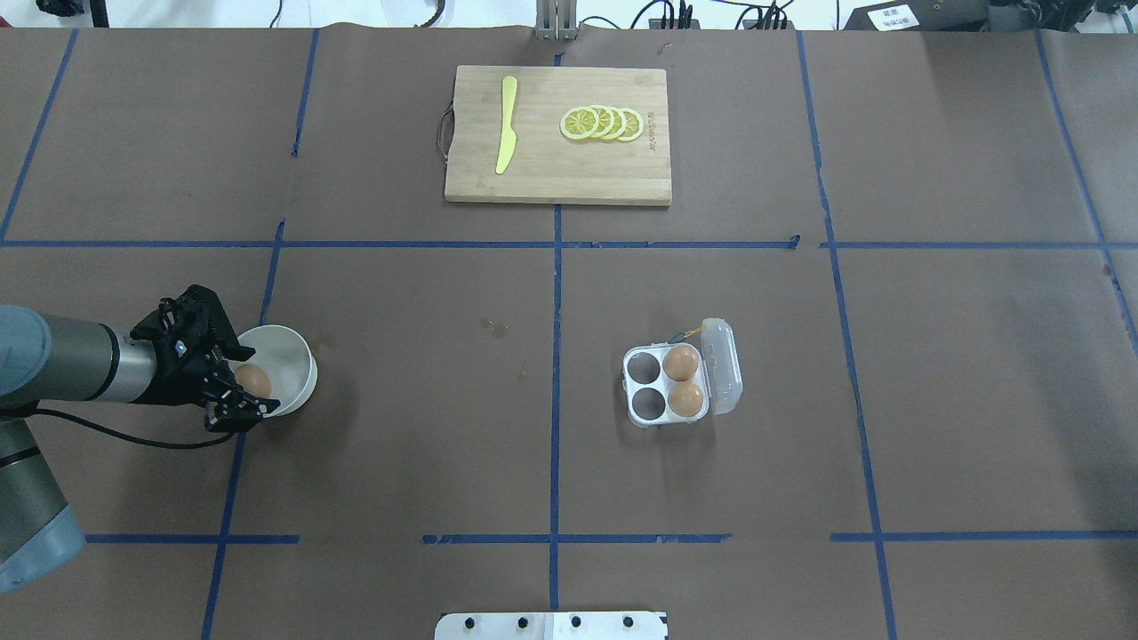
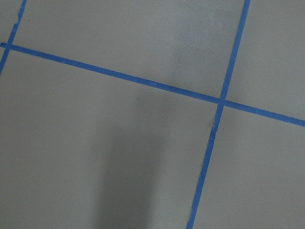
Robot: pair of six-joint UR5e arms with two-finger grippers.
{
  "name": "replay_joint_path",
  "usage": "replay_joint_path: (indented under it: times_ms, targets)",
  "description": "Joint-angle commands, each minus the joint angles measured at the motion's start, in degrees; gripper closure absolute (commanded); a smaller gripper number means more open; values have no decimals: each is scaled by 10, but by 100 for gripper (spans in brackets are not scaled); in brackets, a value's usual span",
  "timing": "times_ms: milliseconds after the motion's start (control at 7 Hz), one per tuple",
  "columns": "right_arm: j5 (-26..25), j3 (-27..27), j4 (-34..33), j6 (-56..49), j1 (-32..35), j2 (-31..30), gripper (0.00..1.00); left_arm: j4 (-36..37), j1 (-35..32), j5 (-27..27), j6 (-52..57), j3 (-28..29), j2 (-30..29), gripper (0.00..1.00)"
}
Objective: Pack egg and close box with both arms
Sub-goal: 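Close the left gripper around the brown egg inside the bowl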
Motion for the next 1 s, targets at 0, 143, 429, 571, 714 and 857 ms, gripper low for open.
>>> replay_joint_path:
  times_ms: [0, 143, 429, 571, 714, 857]
  targets:
    - [0, 0, 0, 0, 0, 0, 0, 0, 8, 9, 0, 5, -1, 15]
    - [0, 0, 0, 0, 0, 0, 0, 0, 8, 9, 0, 4, -1, 15]
    - [0, 0, 0, 0, 0, 0, 0, 1, 7, 8, 0, 1, -2, 35]
    - [0, 0, 0, 0, 0, 0, 0, 3, 7, 8, 0, -4, -2, 40]
    - [0, 0, 0, 1, 0, 0, 0, 4, 7, 8, 0, -4, -2, 41]
    - [0, 0, 0, 1, 0, 0, 0, 4, 6, 8, 0, -4, -2, 46]
